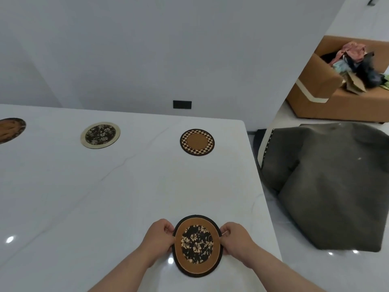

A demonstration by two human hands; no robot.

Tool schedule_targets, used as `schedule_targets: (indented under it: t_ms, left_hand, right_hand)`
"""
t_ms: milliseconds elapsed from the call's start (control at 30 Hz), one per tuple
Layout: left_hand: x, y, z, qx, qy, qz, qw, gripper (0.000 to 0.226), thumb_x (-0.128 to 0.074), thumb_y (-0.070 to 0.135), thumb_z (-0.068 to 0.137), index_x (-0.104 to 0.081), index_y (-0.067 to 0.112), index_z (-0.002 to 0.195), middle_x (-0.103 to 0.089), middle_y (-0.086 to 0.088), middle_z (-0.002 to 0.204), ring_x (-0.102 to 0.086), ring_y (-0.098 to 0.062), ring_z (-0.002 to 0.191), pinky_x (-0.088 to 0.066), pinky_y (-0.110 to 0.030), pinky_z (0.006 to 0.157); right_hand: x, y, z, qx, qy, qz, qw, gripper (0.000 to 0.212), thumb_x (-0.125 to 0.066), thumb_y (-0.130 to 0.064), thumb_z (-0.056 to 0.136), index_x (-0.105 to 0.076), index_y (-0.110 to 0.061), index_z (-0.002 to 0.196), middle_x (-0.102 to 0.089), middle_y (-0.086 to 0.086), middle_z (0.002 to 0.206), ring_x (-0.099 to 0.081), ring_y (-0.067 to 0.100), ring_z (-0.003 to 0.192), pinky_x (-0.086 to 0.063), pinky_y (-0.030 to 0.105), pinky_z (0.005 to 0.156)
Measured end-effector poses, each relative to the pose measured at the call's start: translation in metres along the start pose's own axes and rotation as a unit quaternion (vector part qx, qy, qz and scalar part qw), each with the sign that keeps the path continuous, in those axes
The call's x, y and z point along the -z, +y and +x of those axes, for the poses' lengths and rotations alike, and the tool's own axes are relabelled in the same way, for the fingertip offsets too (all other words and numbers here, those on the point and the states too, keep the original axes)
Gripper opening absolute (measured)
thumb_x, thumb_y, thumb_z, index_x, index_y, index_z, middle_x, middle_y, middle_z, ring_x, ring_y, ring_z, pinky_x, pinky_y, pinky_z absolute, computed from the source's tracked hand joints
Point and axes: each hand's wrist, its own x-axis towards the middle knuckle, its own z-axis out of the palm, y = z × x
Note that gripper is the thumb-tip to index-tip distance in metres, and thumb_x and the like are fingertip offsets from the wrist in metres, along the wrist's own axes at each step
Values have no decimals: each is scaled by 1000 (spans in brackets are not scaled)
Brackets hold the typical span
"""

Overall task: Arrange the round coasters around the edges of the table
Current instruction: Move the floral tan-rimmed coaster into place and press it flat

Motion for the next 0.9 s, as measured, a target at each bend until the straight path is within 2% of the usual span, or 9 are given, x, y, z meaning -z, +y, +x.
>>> schedule_targets:
  t_ms: [100, 167, 267, 333, 400, 433, 467, 533, 900]
  left_hand:
    - [0, -9, 3, -9, 22, 61, 998, 18, -66, 4, 76, -59, 14, 89, -60, -3, 80, -56, -16, 70, -50, -26, 63]
    - [1, -15, 4, -22, 17, 131, 991, 18, -64, 8, 78, -59, 20, 90, -63, 0, 83, -58, -14, 73, -51, -26, 68]
    - [8, -20, -1, -84, -5, 254, 964, 23, -62, 23, 79, -56, 30, 100, -58, 7, 94, -56, -11, 85, -50, -25, 79]
    - [14, -26, -5, -152, -10, 367, 918, 49, -63, 41, 75, -52, 32, 122, -52, 7, 121, -49, -15, 113, -41, -25, 99]
    - [19, -34, -9, -180, -22, 455, 872, 86, -63, 55, 69, -31, 30, 145, -27, 4, 154, -22, -22, 142, -19, -31, 116]
    - [20, -37, -11, -178, -28, 480, 859, 98, -62, 59, 67, -18, 30, 150, -11, 3, 160, -5, -22, 148, -7, -35, 119]
    - [20, -39, -13, -173, -32, 495, 851, 104, -61, 62, 67, -9, 31, 152, 1, 1, 162, 7, -22, 149, 1, -39, 119]
    - [18, -43, -12, -165, -29, 510, 844, 107, -60, 65, 67, -3, 32, 152, 9, -1, 162, 14, -24, 148, 6, -44, 119]
    - [6, -40, -6, -152, -2, 510, 847, 99, -58, 70, 66, -13, 40, 148, 0, -7, 161, 8, -32, 147, 1, -54, 117]
  right_hand:
    - [-3, 6, 4, 15, -21, -50, 998, 17, -63, -21, 69, -62, -14, 85, -65, 4, 74, -68, 26, 75, -61, 45, 75]
    - [-5, 9, 7, 36, -10, -95, 995, 9, -58, -19, 77, -60, -17, 86, -65, 1, 82, -66, 24, 80, -58, 39, 79]
    - [-2, 17, 13, 85, 27, -167, 982, 23, -46, -11, 91, -59, -15, 109, -58, -2, 98, -60, 19, 97, -47, 25, 85]
    - [3, 19, 11, 136, 21, -232, 963, 41, -52, -25, 91, -51, -15, 130, -54, 1, 115, -52, 18, 114, -40, 24, 97]
    - [6, 22, 8, 180, -16, -338, 923, 73, -51, -55, 83, -35, -20, 145, -39, 4, 146, -33, 23, 137, -29, 33, 113]
    - [6, 24, 7, 190, -31, -381, 905, 87, -47, -66, 76, -26, -23, 149, -25, 4, 157, -19, 25, 145, -22, 38, 118]
    - [6, 26, 7, 197, -41, -408, 890, 96, -44, -72, 71, -18, -25, 151, -13, 3, 161, -8, 25, 148, -15, 42, 120]
    - [4, 31, 9, 207, -42, -428, 879, 99, -48, -73, 72, -12, -28, 152, -3, 2, 163, 1, 24, 150, -9, 44, 121]
    - [9, 31, 10, 216, -35, -433, 874, 96, -58, -67, 75, -12, -31, 151, -3, -1, 163, 0, 22, 150, -10, 43, 120]
